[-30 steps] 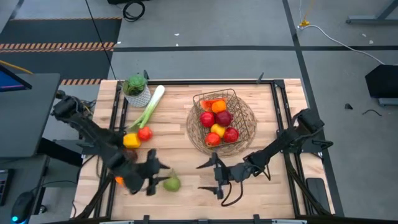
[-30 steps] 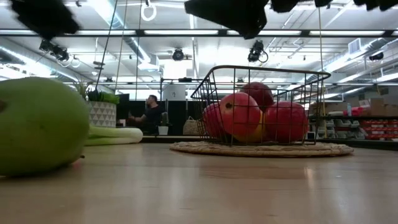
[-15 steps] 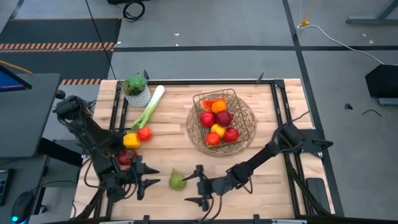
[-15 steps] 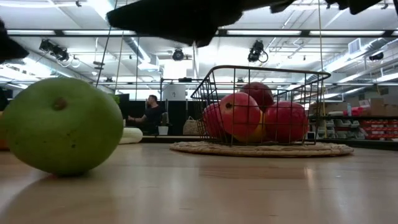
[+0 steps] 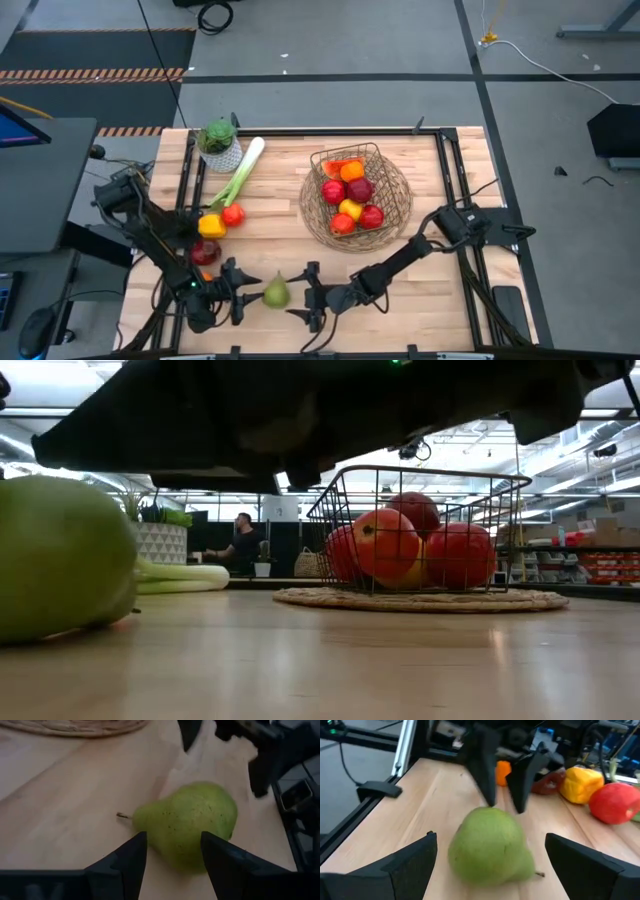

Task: Build produce basket
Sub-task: Put the green pear into the wire basket, then put the red apple into the wire basket

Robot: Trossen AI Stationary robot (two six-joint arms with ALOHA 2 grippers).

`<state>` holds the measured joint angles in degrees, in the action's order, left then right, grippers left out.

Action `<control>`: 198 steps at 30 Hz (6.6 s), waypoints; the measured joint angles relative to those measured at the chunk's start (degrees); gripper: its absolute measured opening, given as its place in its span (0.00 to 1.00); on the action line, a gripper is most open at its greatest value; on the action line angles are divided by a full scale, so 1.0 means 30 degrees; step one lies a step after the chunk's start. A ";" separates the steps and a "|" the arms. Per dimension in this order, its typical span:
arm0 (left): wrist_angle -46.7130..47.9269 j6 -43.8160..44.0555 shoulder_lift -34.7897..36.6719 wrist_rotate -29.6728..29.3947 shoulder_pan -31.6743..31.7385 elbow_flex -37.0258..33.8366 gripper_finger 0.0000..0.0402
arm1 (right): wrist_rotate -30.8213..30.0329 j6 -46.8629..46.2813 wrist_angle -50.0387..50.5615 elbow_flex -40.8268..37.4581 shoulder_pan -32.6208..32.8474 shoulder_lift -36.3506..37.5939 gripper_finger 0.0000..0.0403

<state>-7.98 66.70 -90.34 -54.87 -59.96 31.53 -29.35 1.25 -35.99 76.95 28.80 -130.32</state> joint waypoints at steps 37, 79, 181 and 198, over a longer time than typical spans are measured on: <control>-0.0692 -0.1442 -0.2023 0.0738 0.1333 -0.0007 0.46 | 0.0300 -0.3392 0.3505 0.0036 -0.1223 0.0044 0.92; -0.3326 -0.1356 -0.4321 -0.2500 0.1326 0.0000 0.44 | -0.5650 -0.7883 2.3634 -0.0004 -0.6705 1.2716 0.88; 1.9676 -0.2230 1.3297 0.8717 1.4204 -0.1336 0.43 | 0.1181 -0.7888 1.6256 -0.3929 -0.3293 1.2509 0.98; 1.9047 -0.2390 1.3280 0.9104 1.4418 -0.1643 0.44 | 0.1312 -0.8082 1.6146 -0.3964 -0.3135 1.2509 0.98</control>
<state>49.16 59.54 -50.50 -27.56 -16.71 26.60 -25.41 -23.00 12.45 65.06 19.39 -92.79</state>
